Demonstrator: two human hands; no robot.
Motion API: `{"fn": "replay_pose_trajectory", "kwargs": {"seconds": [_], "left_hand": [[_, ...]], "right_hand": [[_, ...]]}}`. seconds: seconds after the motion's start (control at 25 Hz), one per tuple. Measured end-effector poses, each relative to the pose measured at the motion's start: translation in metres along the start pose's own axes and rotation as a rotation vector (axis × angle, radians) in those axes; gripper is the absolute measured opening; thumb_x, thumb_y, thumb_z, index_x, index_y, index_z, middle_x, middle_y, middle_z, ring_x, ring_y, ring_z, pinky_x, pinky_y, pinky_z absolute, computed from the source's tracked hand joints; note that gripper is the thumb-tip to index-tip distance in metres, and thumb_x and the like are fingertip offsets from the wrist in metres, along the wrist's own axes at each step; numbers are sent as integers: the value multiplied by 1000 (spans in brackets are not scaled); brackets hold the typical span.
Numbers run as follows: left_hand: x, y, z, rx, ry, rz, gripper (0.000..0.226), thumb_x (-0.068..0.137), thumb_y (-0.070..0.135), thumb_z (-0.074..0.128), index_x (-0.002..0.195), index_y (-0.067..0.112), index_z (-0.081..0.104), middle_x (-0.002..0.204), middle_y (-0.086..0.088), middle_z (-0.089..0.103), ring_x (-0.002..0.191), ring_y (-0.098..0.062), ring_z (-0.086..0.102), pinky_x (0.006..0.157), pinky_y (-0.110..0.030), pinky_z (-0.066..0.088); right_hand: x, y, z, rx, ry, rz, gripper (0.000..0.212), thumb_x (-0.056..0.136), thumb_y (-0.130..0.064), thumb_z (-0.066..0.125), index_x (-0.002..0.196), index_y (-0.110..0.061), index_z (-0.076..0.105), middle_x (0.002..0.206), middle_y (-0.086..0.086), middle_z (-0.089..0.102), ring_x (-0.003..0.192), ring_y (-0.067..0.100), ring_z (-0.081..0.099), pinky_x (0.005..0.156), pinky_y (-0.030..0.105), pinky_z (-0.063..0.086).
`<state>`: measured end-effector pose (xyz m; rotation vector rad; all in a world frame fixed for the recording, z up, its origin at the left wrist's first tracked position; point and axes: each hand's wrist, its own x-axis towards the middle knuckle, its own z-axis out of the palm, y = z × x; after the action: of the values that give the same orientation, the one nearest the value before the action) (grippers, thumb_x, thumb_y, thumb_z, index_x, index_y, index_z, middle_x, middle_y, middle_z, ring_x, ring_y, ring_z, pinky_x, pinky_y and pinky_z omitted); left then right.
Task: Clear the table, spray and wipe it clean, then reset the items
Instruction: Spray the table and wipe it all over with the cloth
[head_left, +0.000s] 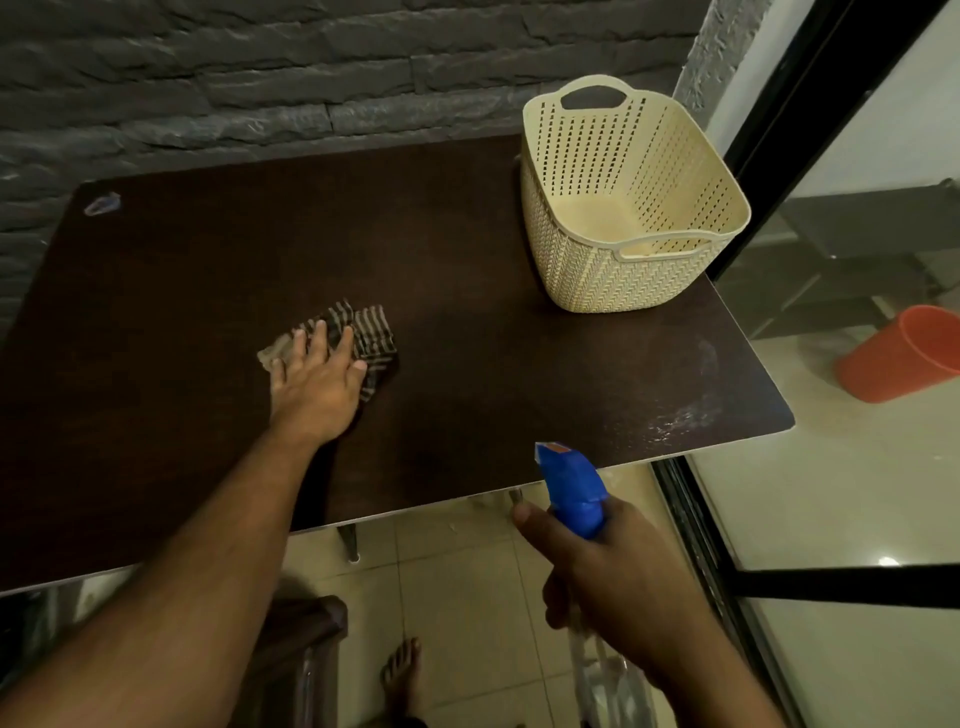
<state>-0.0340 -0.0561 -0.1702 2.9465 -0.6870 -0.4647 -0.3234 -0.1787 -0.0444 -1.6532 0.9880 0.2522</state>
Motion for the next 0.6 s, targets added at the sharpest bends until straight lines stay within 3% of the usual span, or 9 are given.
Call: {"fn": "replay_pose_trajectory", "kwargs": {"seconds": [0.16, 0.28, 0.4, 0.48, 0.6], "left_hand": [[-41, 5, 14, -25, 20, -55, 57, 100, 49, 15, 154, 32, 4, 162, 0, -9, 148, -22, -15, 119, -49, -2], [-120, 0, 28, -22, 1, -4, 64, 88, 61, -5, 148, 40, -8, 156, 10, -24, 143, -15, -28, 117, -43, -12], [-133, -18, 27, -46, -63, 42, 79, 68, 74, -26, 142, 48, -16, 150, 17, -34, 136, -8, -38, 112, -37, -22], [-100, -31, 21, -45, 8, 16, 69, 81, 70, -14, 145, 45, -12, 155, 14, -28, 139, -10, -35, 114, -40, -18], [-22, -42, 0, -57, 41, -45, 56, 100, 52, 12, 152, 36, -2, 161, 5, -15, 145, -17, -24, 117, -46, -9]], "right_hand": [[4, -26, 19, -26, -135, 16, 32, 81, -57, 58, 96, -30, 51, 72, 1, 67, 54, 5, 61, 51, 17, 48], [9, -43, 30, -67, -197, 48, 37, 78, -60, 60, 99, -30, 53, 82, 2, 71, 60, 6, 64, 53, 18, 49], [21, -55, 37, -125, -206, -16, 44, 69, -70, 62, 93, -34, 56, 83, 2, 72, 72, 11, 69, 73, 30, 58], [34, -69, 40, -113, -219, -22, 45, 66, -71, 63, 91, -35, 54, 83, 3, 72, 72, 13, 70, 77, 35, 59], [60, -98, 44, -111, -199, -71, 36, 72, -63, 65, 86, -32, 56, 76, 3, 71, 63, 14, 68, 70, 34, 58]]}}
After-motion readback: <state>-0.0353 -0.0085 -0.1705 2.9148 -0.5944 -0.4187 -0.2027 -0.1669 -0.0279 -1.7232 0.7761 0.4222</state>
